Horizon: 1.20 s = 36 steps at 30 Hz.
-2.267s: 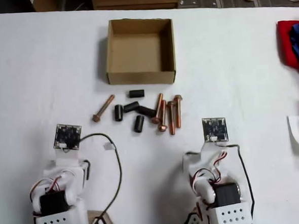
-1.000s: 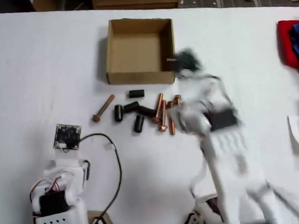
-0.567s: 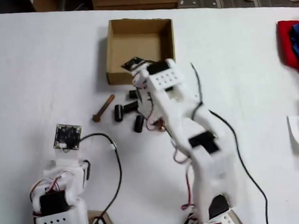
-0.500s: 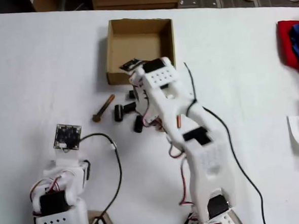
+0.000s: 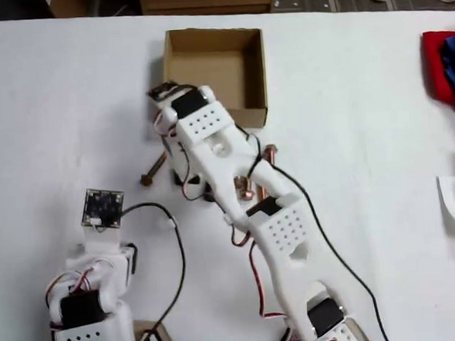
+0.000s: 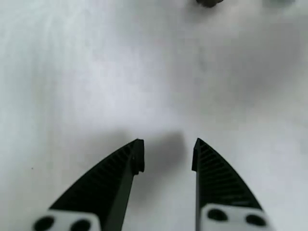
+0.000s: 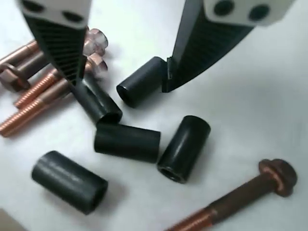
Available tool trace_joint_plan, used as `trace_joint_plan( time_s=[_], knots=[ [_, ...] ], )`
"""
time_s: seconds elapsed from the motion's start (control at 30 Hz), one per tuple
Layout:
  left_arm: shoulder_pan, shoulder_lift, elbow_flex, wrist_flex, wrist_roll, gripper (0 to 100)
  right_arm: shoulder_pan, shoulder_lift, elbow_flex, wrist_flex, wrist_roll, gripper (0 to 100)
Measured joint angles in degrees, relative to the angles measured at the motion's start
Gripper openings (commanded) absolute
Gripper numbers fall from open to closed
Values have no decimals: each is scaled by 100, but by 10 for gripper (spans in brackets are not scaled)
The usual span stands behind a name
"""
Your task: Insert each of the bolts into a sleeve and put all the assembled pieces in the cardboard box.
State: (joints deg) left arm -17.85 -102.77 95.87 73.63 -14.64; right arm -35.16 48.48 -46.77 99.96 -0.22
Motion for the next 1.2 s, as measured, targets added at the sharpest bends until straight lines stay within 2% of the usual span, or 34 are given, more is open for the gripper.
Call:
trace_joint_plan(
  time_s=[0.23,0.47,0.83,1.0,1.2],
  knots=[
    [0,0,0,0,0,189,-26,404,-44,9,-149,247],
    [0,0,0,0,0,189,9,800,-62,18,-158,127],
    [0,0,0,0,0,189,79,835,-149,26,-132,127],
    [0,0,0,0,0,189,62,932,-448,26,352,127],
    [0,0,0,0,0,189,114,941,-501,18,563,127]
  ],
)
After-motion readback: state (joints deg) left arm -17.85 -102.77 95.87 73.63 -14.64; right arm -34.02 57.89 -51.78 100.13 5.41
